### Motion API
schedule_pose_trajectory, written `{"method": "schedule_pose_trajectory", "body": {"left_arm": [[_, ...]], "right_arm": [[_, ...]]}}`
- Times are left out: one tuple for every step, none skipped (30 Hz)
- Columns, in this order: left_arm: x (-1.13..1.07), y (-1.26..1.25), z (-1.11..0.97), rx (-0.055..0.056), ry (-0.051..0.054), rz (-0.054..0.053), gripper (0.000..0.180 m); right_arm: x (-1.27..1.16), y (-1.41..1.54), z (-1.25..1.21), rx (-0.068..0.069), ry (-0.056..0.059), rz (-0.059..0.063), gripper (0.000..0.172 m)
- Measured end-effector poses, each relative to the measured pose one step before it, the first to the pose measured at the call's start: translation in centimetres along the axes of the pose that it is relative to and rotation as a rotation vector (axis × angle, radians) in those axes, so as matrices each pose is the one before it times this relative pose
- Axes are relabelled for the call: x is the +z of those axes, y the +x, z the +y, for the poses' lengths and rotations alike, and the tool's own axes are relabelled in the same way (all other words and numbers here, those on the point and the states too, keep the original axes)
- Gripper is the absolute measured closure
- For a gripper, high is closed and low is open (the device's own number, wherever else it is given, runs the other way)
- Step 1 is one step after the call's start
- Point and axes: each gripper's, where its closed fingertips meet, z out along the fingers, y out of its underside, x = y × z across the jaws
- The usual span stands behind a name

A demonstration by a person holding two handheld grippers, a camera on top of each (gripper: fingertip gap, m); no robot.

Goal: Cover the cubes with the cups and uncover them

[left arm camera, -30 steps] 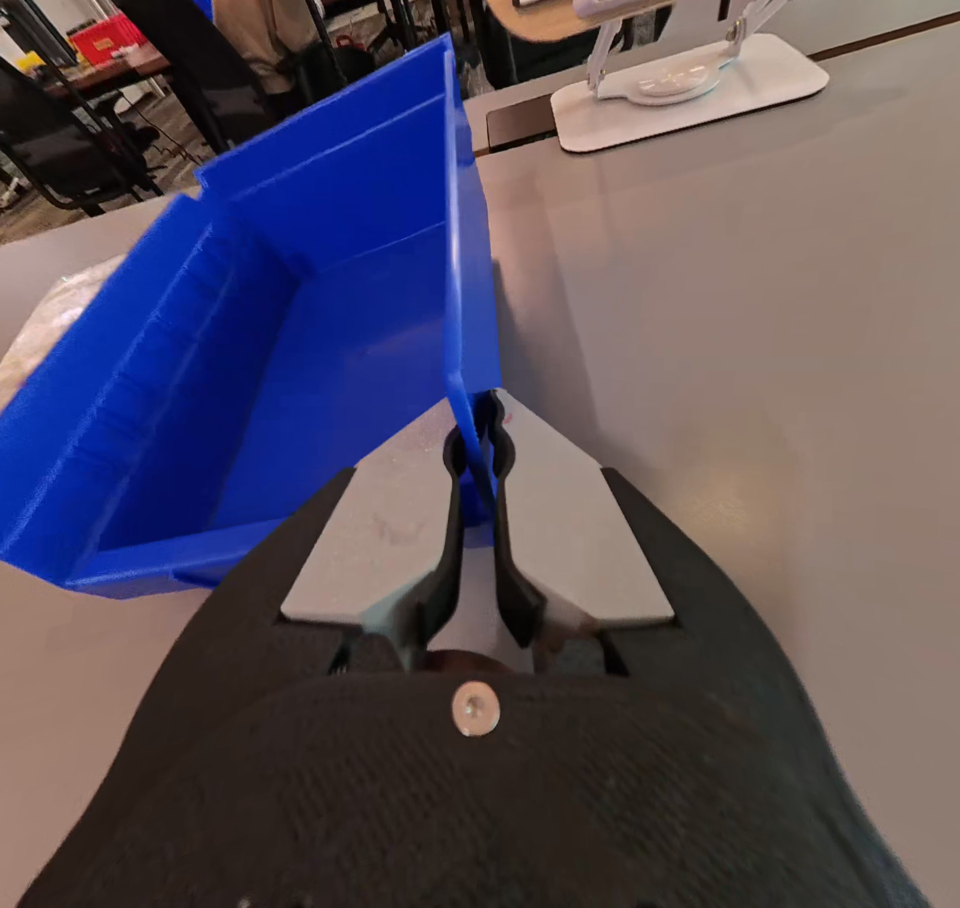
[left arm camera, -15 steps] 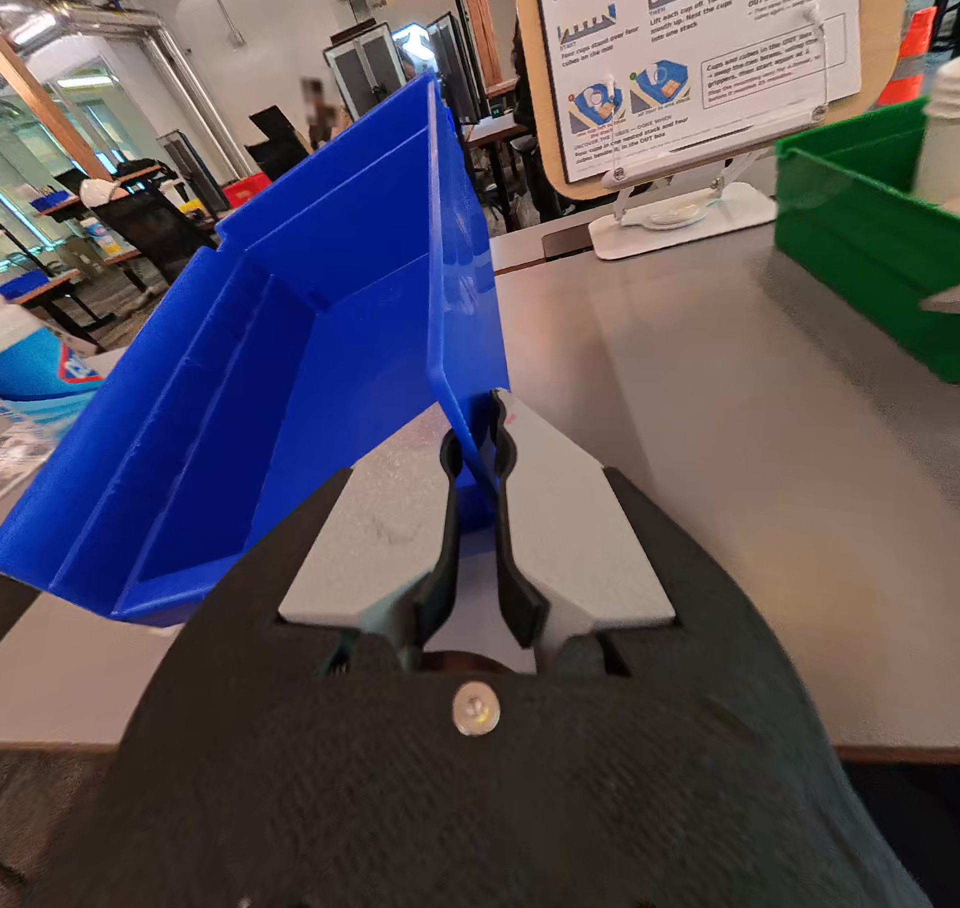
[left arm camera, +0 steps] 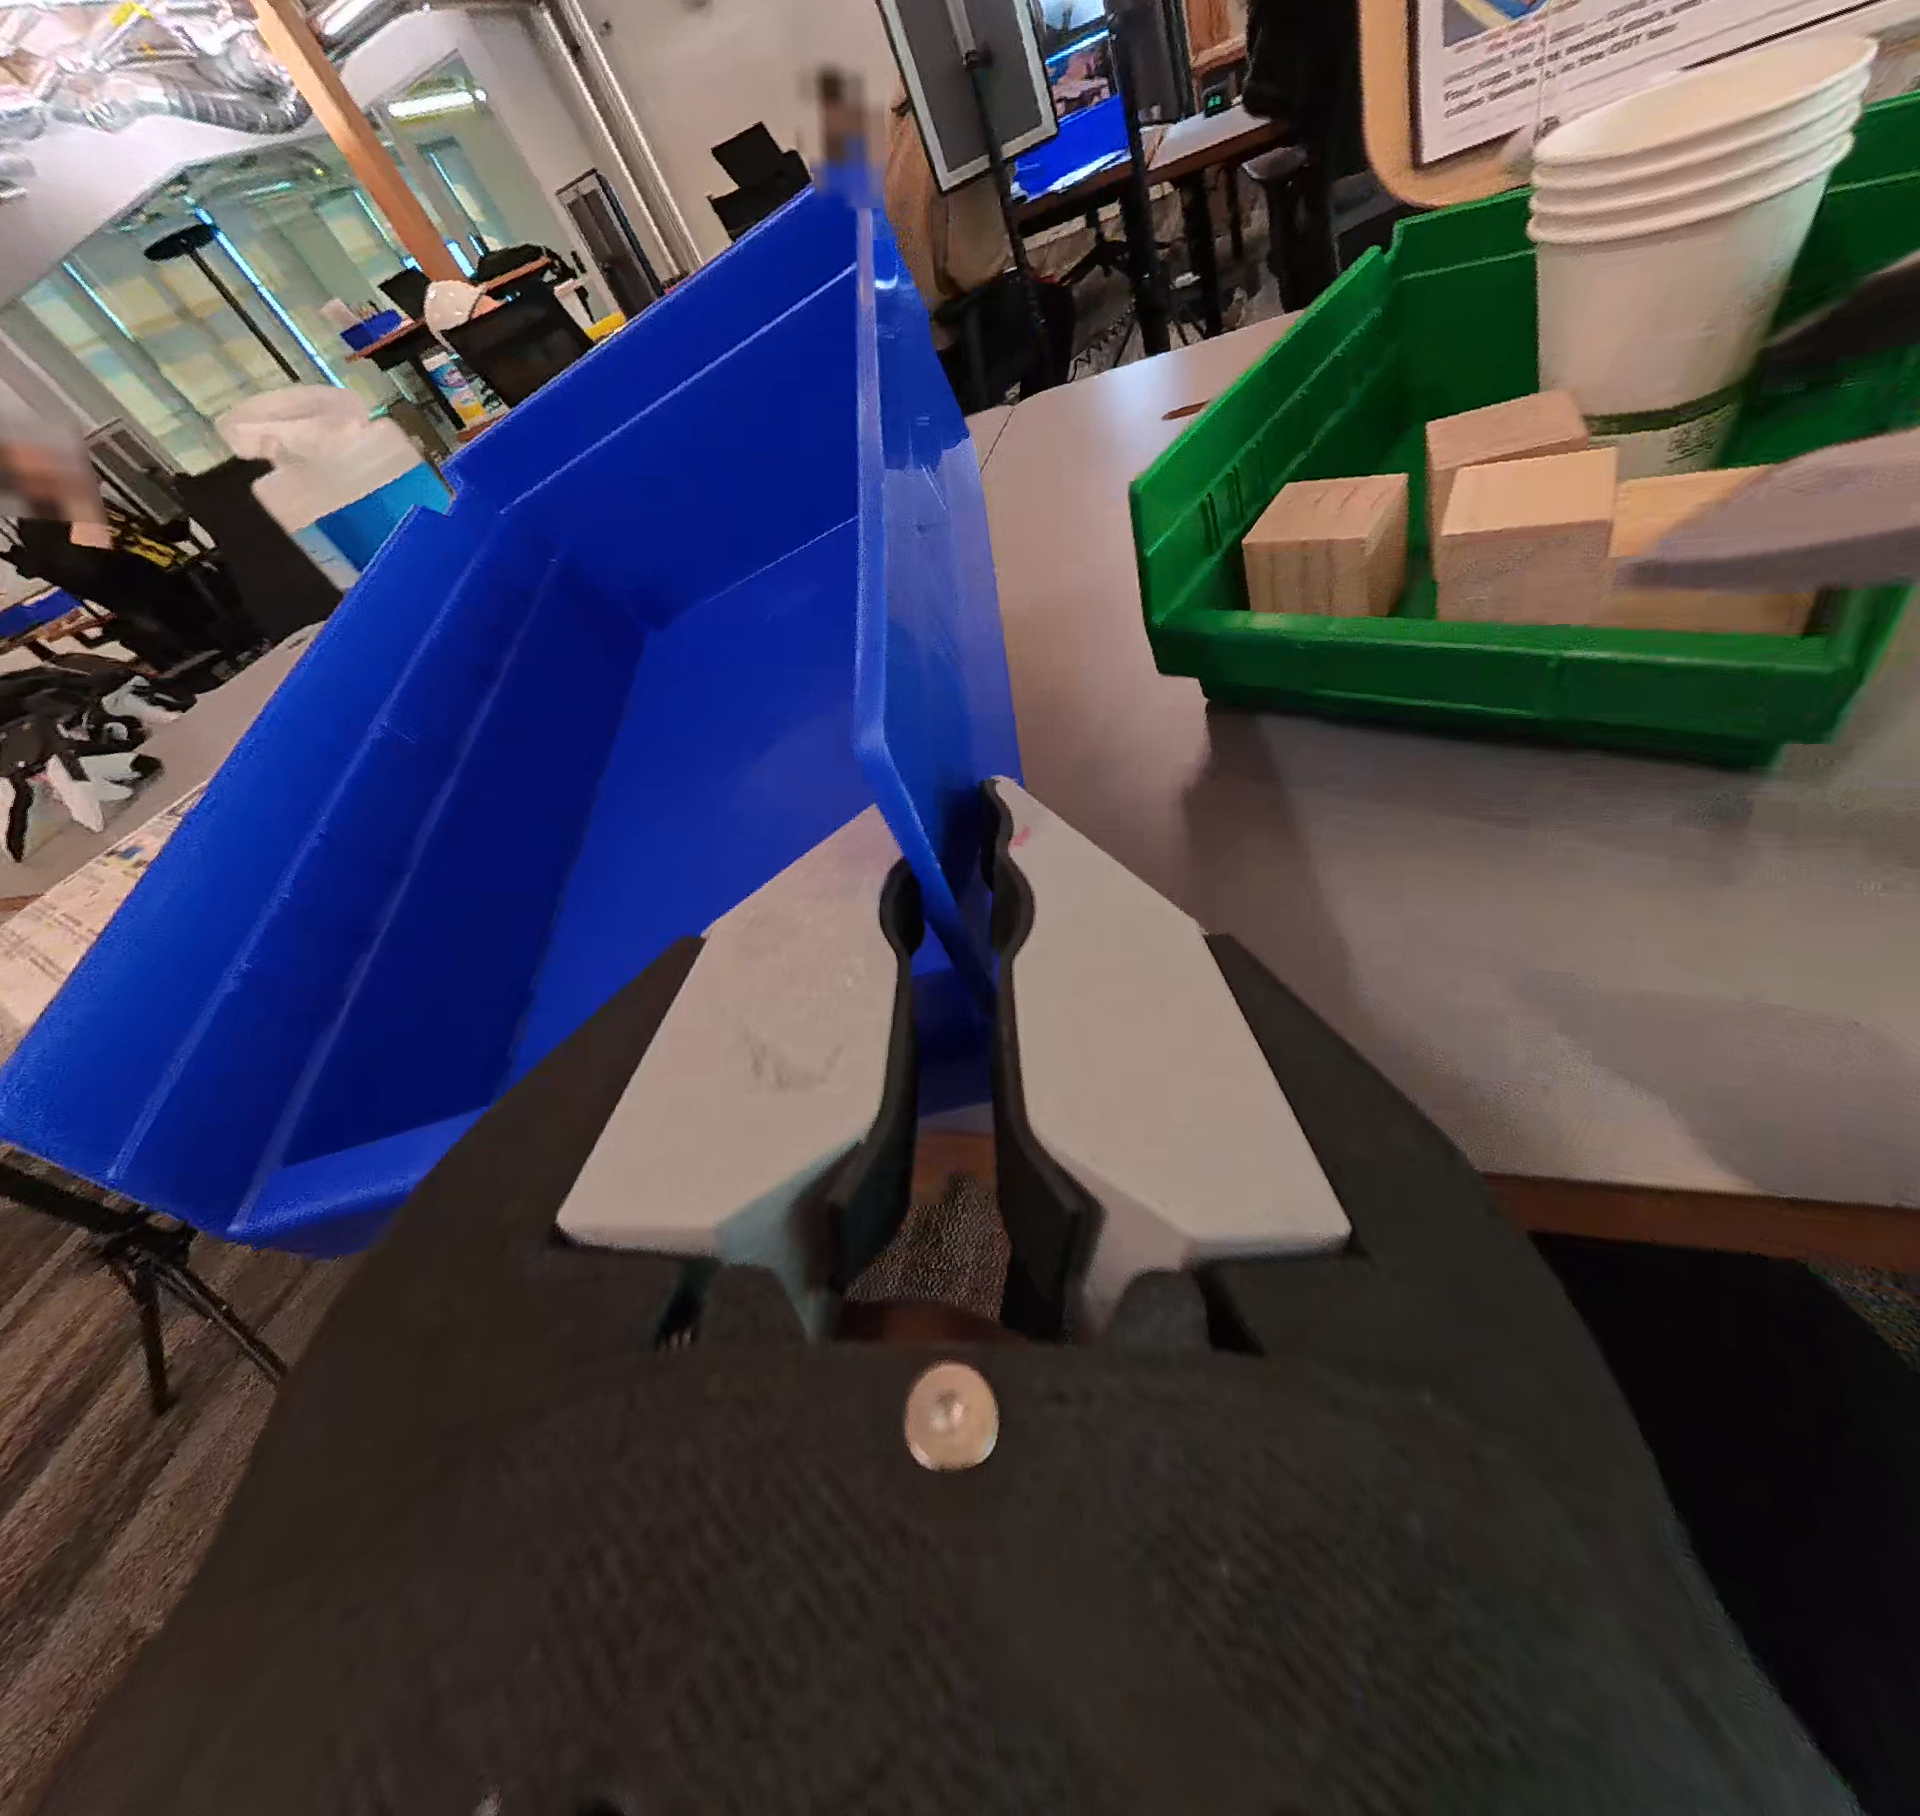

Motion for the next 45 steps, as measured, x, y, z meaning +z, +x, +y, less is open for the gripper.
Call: {"method": "schedule_pose_trajectory", "body": {"left_arm": [[-0.376, -0.184, 0.239, -0.01, 0.0063, 0.0001, 0.175], [-0.397, -0.118, 0.156, -0.0112, 0.0083, 0.0042, 0.175], [-0.393, -0.057, 0.025, -0.0095, 0.0094, 0.0069, 0.175], [-0.398, 0.013, -0.152, -0.0044, 0.0125, 0.0067, 0.175], [-0.371, 0.066, -0.288, -0.004, 0.0115, 0.008, 0.175], [-0.361, 0.21, -0.506, -0.0036, 0.0147, 0.0108, 0.175], [-0.361, 0.369, -0.754, 0.0013, 0.0189, 0.0155, 0.175], [-0.363, 0.653, -1.006, 0.013, 0.0256, 0.0247, 0.175], [-0.344, 0.898, -1.168, 0.0234, 0.0316, 0.0326, 0.175], [-0.268, 1.15, -1.286, 0.0214, 0.0334, 0.0392, 0.175], [-0.162, 1.345, -1.521, 0.0151, 0.0396, 0.0422, 0.174], [-0.039, 1.492, -1.652, 0.0094, 0.0409, 0.0442, 0.174], [0.101, 1.568, -1.689, 0.0081, 0.0408, 0.0438, 0.174], [0.269, 1.698, -1.661, 0.0091, 0.0405, 0.0463, 0.174], [0.429, 1.816, -1.534, 0.0131, 0.0376, 0.0486, 0.174], [0.609, 1.928, -1.393, 0.0139, 0.0341, 0.0505, 0.174], [0.792, 2.041, -1.234, 0.013, 0.0296, 0.0522, 0.174], [0.945, 2.109, -1.037, 0.0158, 0.0212, 0.055, 0.174], [1.087, 2.157, -0.836, 0.0198, 0.0143, 0.0564, 0.174], [1.24, 2.119, -0.682, 0.0188, 0.0102, 0.0545, 0.173], [1.352, 2.087, -0.528, 0.0125, 0.0084, 0.0525, 0.173], [1.463, 2.071, -0.364, 0.0072, 0.005, 0.0522, 0.173], [1.528, 1.986, -0.172, 0.0031, 0.0002, 0.0499, 0.173], [1.591, 1.892, 0.035, 0.0021, -0.002, 0.0449, 0.173], [1.67, 1.785, 0.288, 0.0001, -0.007, 0.041, 0.173], [1.75, 1.639, 0.553, 0.0026, -0.0126, 0.0352, 0.173], [1.781, 1.391, 0.83, 0.0067, -0.0211, 0.0261, 0.172], [1.732, 1.075, 0.909, 0.005, -0.0229, 0.0125, 0.171], [1.652, 0.927, 1.005, -0.0049, -0.0318, 0.0099, 0.171], [1.583, 0.715, 1.045, -0.0179, -0.0356, 0.0073, 0.171], [1.545, 0.535, 1.068, -0.0263, -0.0365, 0.0043, 0.17], [1.469, 0.327, 1.057, -0.0311, -0.0365, -0.003, 0.169], [1.329, 0.536, 0.663, -0.0152, -0.0119, 0.0074, 0.172], [1.153, -0.01, 0.438, 0.0138, -0.0146, -0.0326, 0.172], [0.847, -0.058, 0.231, 0.036, -0.0408, -0.0292, 0.171], [0.604, 0.008, -0.372, 0.0024, -0.0026, -0.0203, 0.17], [0.475, 0.318, -0.538, -0.0107, 0.0063, 0.0046, 0.165], [0.194, 0.402, -0.633, -0.0218, 0.0102, 0.0152, 0.149], [-0.135, 0.518, -0.527, -0.0168, 0.0091, 0.0274, 0.137], [-0.434, 0.172, -0.454, -0.0216, 0.0149, 0.011, 0.129], [-0.749, 0.032, -0.379, -0.0235, 0.0239, 0.0105, 0.126], [-0.977, -0.162, -0.246, -0.0293, 0.0265, 0.0083, 0.125], [-1.102, -0.572, -0.091, -0.0297, 0.02, -0.0055, 0.123], [-1.175, -1.078, 0.004, -0.0292, 0.015, -0.0258, 0.123], [-1.218, -1.358, -0.003, -0.0261, 0.0136, -0.0292, 0.122]], "right_arm": [[-1.826, 1.213, 0.496, 0.0064, 0.0233, -0.0088, 0.109], [-1.695, 1.968, 0.627, -0.0007, 0.0202, 0.0218, 0.109], [-1.489, 2.766, 0.823, -0.0113, 0.0128, 0.054, 0.11], [-1.275, 3.393, 1.07, -0.0238, 0.0027, 0.0786, 0.111], [-1.021, 3.745, 1.376, -0.0349, -0.0079, 0.0922, 0.115], [-0.713, 3.624, 1.704, -0.0456, -0.0193, 0.0838, 0.116], [-0.417, 3.361, 2.019, -0.0535, -0.0308, 0.0698, 0.114], [-0.116, 3.275, 2.269, -0.0538, -0.0386, 0.0717, 0.112], [0.169, 3.315, 2.405, -0.0452, -0.0388, 0.0832, 0.111], [0.413, 3.168, 2.457, -0.0294, -0.0392, 0.0856, 0.112], [0.538, 2.81, 2.312, -0.0134, -0.0359, 0.0753, 0.112], [0.522, 2.392, 1.938, -0.0032, -0.0288, 0.0584, 0.113], [0.431, 1.97, 1.399, 0.0003, -0.0212, 0.0379, 0.113], [0.239, 1.793, 0.83, 0.0056, -0.0062, 0.0308, 0.111], [0.076, 1.689, 0.486, 0.0129, 0.0088, 0.0309, 0.112], [0.009, 1.524, 0.459, 0.0154, 0.0088, 0.0275, 0.112], [0.068, 1.412, 0.632, 0.0166, -0.0011, 0.0266, 0.113], [0.148, 1.236, 0.779, 0.018, -0.0106, 0.0195, 0.114], [0.225, 1.112, 0.83, 0.0197, -0.0146, 0.0135, 0.113], [0.252, 1.156, 0.818, 0.021, -0.0166, 0.0154, 0.113], [0.242, 1.238, 0.769, 0.0223, -0.017, 0.0195, 0.113], [0.208, 1.327, 0.662, 0.0277, -0.0138, 0.0234, 0.113], [0.169, 1.366, 0.546, 0.0384, -0.0115, 0.0234, 0.113], [0.114, 1.342, 0.422, 0.0494, -0.0092, 0.0209, 0.113], [0.067, 1.274, 0.313, 0.0574, -0.008, 0.0165, 0.114], [0.034, 1.132, 0.279, 0.0622, -0.0097, 0.0096, 0.114], [-0.014, 0.875, 0.28, 0.0623, -0.0129, -0.0028, 0.117], [-0.068, 0.653, 0.224, 0.0568, -0.0122, -0.01, 0.117], [-0.117, 0.556, 0.105, 0.0481, -0.0059, -0.004, 0.116], [-0.077, 0.403, 0.04, 0.0335, -0.0002, -0.0016, 0.115], [-0.013, 0.32, 0.082, 0.0177, -0.0013, 0.0052, 0.112], [0.081, 0.287, 0.162, 0.0039, -0.0058, 0.0146, 0.111], [0.127, 0.134, 0.189, -0.0078, -0.0082, 0.0133, 0.11], [0.116, -0.082, 0.104, -0.0124, -0.0048, 0.0051, 0.106], [0.039, -0.236, -0.028, -0.0109, 0.0011, -0.0014, 0.103], [-0.025, -0.339, -0.101, -0.009, 0.0049, -0.0063, 0.102], [-0.066, -0.391, -0.111, -0.009, 0.0058, -0.0097, 0.102], [-0.038, -0.337, -0.043, -0.0101, 0.0025, -0.007, 0.102], [-0.01, -0.266, 0.047, -0.0108, -0.0018, -0.0033, 0.101], [0.002, -0.217, 0.1, -0.0092, -0.004, -0.0034, 0.101], [-0.003, -0.17, 0.102, -0.0055, -0.0041, -0.0037, 0.1], [-0.032, -0.103, 0.063, -0.0012, -0.0021, -0.0031, 0.1], [-0.044, -0.07, -0.003, 0.002, 0.0008, -0.0035, 0.1], [-0.046, -0.039, -0.069, 0.0037, 0.0024, -0.0034, 0.1], [-0.029, -0.025, -0.076, 0.0042, 0.0029, -0.0032, 0.1]]}}
